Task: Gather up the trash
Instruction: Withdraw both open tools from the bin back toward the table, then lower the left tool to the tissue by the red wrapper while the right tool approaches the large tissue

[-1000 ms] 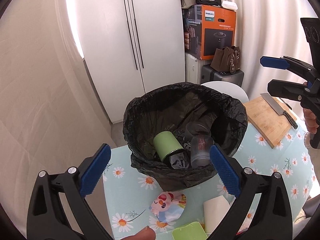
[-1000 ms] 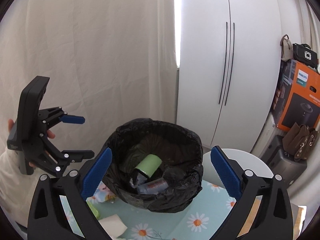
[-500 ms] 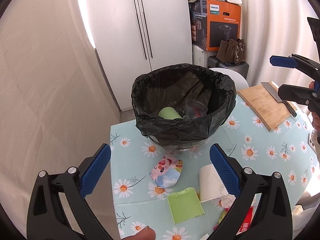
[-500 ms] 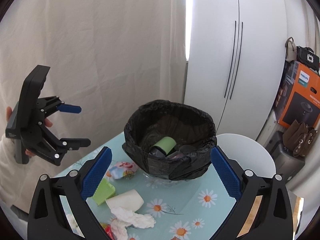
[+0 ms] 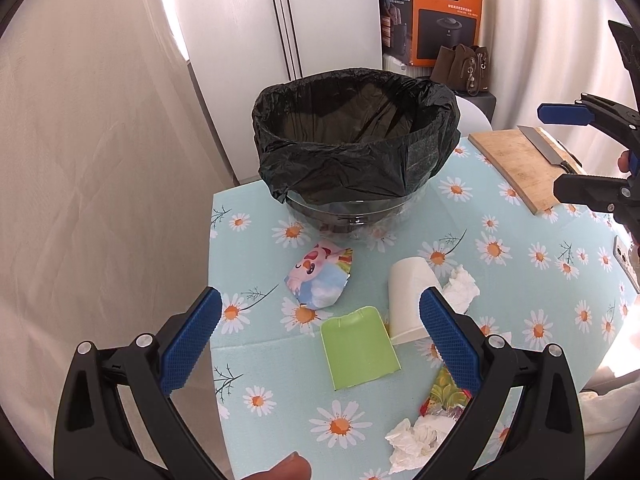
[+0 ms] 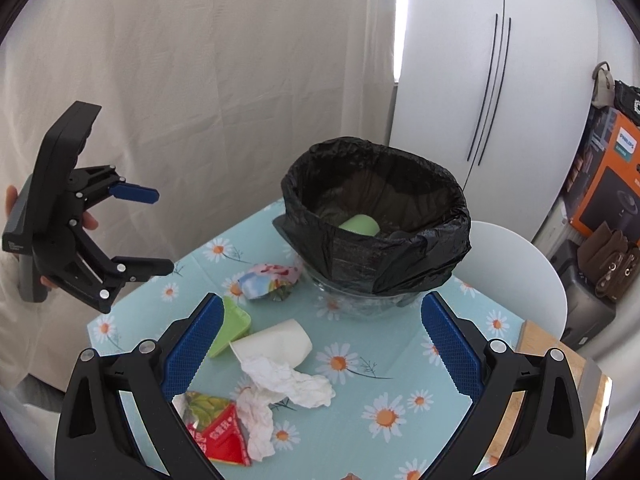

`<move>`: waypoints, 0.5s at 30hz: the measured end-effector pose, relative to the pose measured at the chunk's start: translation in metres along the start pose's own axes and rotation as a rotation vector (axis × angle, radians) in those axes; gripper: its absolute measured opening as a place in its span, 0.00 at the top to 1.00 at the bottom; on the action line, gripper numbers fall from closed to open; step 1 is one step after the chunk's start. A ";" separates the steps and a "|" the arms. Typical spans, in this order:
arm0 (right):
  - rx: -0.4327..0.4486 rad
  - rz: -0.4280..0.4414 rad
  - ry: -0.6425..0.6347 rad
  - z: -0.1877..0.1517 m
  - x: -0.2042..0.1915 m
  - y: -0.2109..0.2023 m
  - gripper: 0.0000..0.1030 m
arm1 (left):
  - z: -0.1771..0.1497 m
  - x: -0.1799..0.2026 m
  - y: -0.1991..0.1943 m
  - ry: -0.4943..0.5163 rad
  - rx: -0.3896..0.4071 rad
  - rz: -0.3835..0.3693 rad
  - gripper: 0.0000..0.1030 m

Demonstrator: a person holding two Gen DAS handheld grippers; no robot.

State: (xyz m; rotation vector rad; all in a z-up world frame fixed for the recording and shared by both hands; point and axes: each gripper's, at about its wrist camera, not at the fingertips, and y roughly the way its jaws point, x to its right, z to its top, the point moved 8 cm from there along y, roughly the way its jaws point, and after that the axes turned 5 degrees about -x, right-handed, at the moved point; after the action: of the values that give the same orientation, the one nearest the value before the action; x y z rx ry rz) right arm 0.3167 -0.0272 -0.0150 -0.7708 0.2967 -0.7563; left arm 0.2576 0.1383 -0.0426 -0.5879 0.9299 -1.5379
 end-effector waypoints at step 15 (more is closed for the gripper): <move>-0.234 0.051 -0.006 -0.081 -0.030 0.050 0.08 | -0.081 0.020 0.024 0.000 -0.175 -0.016 0.06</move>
State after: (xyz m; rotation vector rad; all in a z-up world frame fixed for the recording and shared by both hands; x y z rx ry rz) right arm 0.2801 -0.0243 -0.1075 -0.9825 0.4030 -0.6786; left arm 0.2030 0.1380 -0.1096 -0.7210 1.0698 -1.4796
